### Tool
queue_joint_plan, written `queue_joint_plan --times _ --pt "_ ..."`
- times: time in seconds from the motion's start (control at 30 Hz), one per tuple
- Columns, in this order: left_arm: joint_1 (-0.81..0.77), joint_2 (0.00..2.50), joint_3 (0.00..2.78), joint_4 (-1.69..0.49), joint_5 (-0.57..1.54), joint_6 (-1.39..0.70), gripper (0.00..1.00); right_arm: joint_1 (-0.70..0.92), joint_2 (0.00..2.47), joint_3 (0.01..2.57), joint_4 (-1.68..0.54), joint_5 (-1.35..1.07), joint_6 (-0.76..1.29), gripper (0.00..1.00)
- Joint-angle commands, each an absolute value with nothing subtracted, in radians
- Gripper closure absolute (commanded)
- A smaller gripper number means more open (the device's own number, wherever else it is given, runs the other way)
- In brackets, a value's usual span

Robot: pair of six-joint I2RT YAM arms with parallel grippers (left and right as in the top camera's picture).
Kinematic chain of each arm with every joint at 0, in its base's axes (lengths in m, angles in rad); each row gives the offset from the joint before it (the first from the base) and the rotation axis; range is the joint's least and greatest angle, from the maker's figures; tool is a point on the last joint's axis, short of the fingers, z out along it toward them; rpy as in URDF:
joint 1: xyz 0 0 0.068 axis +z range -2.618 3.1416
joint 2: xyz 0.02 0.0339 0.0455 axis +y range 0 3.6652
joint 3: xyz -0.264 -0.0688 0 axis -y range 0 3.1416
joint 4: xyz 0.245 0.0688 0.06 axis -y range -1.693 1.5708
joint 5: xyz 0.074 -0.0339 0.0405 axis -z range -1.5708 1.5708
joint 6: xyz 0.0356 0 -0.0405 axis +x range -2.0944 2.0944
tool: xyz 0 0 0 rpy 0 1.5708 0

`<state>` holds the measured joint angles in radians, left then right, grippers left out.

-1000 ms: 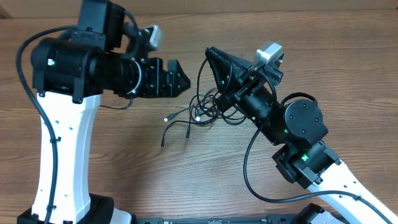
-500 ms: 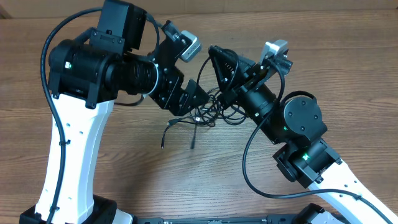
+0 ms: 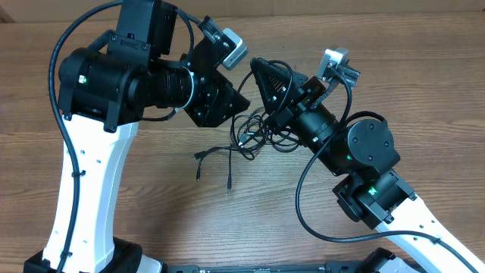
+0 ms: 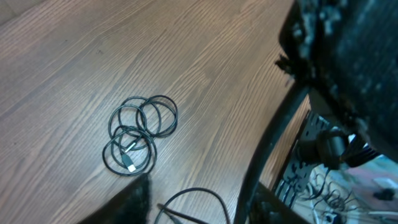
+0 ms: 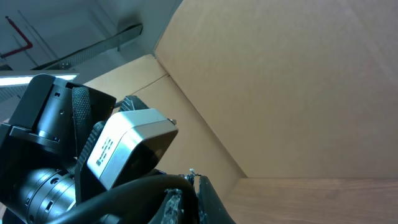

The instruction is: Untangle cables

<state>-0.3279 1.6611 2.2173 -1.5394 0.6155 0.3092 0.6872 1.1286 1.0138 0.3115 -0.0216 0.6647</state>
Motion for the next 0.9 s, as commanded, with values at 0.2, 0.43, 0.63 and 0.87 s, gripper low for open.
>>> queue_joint_plan --times 0.2,0.43,0.63,0.87 --pt "-0.334 1.663 2.211 -1.536 0.622 0.322 0.66 0.683 1.122 1.030 0.311 -0.034 0.715 0.96" --pt "-0.334 1.663 2.211 -1.535 0.622 0.322 0.81 0.683 1.122 1.030 0.299 -0.046 0.733 0.96" --pt "-0.334 1.663 2.211 -1.531 0.621 0.310 0.96 0.683 1.122 1.030 0.264 -0.015 0.733 0.96" --pt "-0.333 1.663 2.211 -1.499 0.402 0.052 0.96 0.683 1.122 1.030 0.068 0.277 0.540 0.52"
